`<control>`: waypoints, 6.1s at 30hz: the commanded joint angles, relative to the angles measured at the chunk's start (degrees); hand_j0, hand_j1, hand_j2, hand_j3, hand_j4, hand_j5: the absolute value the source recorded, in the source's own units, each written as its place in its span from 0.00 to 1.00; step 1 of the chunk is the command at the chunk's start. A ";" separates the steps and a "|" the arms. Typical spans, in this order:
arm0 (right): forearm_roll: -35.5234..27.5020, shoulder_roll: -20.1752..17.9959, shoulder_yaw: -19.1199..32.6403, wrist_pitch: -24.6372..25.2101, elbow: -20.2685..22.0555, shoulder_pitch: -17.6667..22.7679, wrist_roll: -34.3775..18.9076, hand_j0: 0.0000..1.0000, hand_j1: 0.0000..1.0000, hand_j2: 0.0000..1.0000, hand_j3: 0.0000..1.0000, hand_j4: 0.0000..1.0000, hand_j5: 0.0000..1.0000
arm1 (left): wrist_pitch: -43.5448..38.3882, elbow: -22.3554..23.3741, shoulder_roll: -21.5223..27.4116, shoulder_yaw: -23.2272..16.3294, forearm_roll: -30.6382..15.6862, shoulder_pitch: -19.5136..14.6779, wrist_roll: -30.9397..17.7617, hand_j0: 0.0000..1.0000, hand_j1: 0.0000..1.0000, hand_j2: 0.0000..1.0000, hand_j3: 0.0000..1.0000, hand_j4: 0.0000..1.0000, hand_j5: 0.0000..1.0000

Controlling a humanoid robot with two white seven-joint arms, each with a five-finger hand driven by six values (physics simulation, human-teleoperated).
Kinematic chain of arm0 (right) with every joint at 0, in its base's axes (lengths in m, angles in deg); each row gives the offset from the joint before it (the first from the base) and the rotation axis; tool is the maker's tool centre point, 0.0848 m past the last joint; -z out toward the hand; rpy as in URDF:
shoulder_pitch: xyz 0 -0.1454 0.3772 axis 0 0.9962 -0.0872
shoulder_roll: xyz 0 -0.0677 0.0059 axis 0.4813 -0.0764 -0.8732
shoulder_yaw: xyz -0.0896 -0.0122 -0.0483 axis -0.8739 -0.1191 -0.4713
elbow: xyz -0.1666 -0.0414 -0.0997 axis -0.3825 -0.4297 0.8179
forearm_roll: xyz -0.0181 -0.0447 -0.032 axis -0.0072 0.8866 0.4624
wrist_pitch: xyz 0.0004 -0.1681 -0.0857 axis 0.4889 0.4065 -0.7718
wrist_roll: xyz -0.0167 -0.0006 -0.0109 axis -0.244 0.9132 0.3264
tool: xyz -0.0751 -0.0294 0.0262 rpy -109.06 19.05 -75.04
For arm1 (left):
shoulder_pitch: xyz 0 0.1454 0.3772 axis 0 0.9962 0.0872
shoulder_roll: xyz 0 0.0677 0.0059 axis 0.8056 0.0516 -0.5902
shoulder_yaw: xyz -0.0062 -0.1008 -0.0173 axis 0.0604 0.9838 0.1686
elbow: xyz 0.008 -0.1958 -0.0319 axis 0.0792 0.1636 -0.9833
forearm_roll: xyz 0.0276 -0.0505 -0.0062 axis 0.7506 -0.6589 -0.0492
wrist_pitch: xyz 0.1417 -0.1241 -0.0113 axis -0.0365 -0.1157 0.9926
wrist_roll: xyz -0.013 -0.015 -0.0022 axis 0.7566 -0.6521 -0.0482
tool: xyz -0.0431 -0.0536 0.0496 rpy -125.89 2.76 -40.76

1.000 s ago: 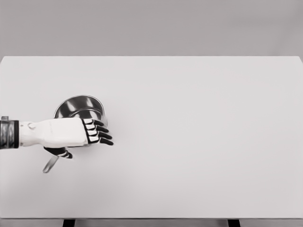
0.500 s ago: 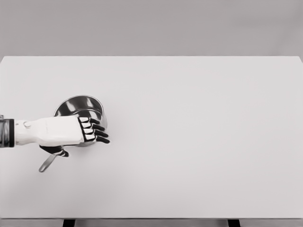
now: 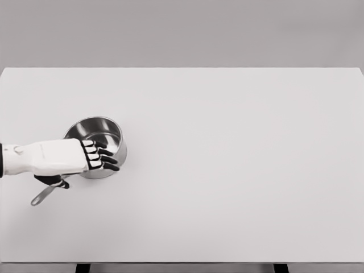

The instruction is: Rotate pot handle

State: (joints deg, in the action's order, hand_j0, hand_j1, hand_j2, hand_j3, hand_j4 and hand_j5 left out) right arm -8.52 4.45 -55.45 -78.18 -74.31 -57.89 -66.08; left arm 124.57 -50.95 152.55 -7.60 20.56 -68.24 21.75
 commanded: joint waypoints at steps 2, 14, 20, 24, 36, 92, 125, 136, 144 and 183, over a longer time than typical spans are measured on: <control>0.01 0.00 0.00 0.00 0.00 0.00 -0.01 1.00 1.00 1.00 1.00 1.00 1.00 | -0.09 -0.08 0.68 1.06 -0.41 0.17 0.06 1.00 1.00 1.00 1.00 1.00 1.00; 0.01 0.00 0.00 0.00 0.00 0.00 -0.01 1.00 1.00 1.00 1.00 1.00 1.00 | -0.09 0.10 1.38 1.85 -0.85 0.53 0.06 1.00 1.00 1.00 1.00 1.00 1.00; 0.01 0.00 0.00 0.00 0.00 0.00 -0.01 1.00 1.00 1.00 1.00 1.00 1.00 | -0.09 0.10 2.52 1.85 -1.02 0.53 0.06 1.00 1.00 1.00 1.00 1.00 1.00; 0.01 0.00 0.00 0.00 0.00 0.00 -0.01 1.00 1.00 1.00 1.00 1.00 1.00 | -0.09 0.10 2.70 1.94 -1.20 0.53 0.06 1.00 1.00 1.00 1.00 1.00 1.00; 0.01 0.00 0.00 0.00 0.00 0.00 -0.01 1.00 1.00 1.00 1.00 1.00 1.00 | -0.09 3.26 4.02 2.29 -2.34 0.53 0.06 1.00 1.00 1.00 1.00 1.00 1.00; 0.01 0.00 0.00 0.00 0.00 0.00 -0.01 1.00 1.00 1.00 1.00 1.00 1.00 | -0.09 6.51 4.89 4.40 -3.04 0.61 0.15 1.00 1.00 1.00 1.00 1.00 1.00; 0.01 0.00 0.00 0.00 0.00 0.00 -0.01 1.00 1.00 1.00 1.00 1.00 1.00 | -0.09 4.49 5.86 4.48 -8.84 4.74 0.24 1.00 1.00 1.00 1.00 1.00 1.00; 0.01 0.00 0.00 0.00 0.00 0.00 -0.01 1.00 1.00 1.00 1.00 1.00 1.00 | -0.09 6.34 5.86 5.98 -12.27 4.83 0.24 1.00 1.00 1.00 1.00 1.00 1.00; 0.01 0.00 0.00 0.00 0.00 0.00 -0.01 1.00 1.00 1.00 1.00 1.00 1.00 | -0.09 9.06 6.04 6.07 -13.33 5.18 0.24 1.00 1.00 1.00 1.00 1.00 1.00; 0.01 0.00 0.00 0.00 0.00 0.00 -0.01 1.00 1.00 1.00 1.00 1.00 1.00 | -0.09 10.21 7.62 9.93 -14.99 5.18 0.32 1.00 1.00 1.00 1.00 1.00 1.00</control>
State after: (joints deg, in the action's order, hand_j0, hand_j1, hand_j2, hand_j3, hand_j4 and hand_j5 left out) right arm -8.52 4.45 -55.45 -78.18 -74.31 -57.89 -66.08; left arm 124.57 -39.94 159.69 1.96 6.55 -63.05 22.05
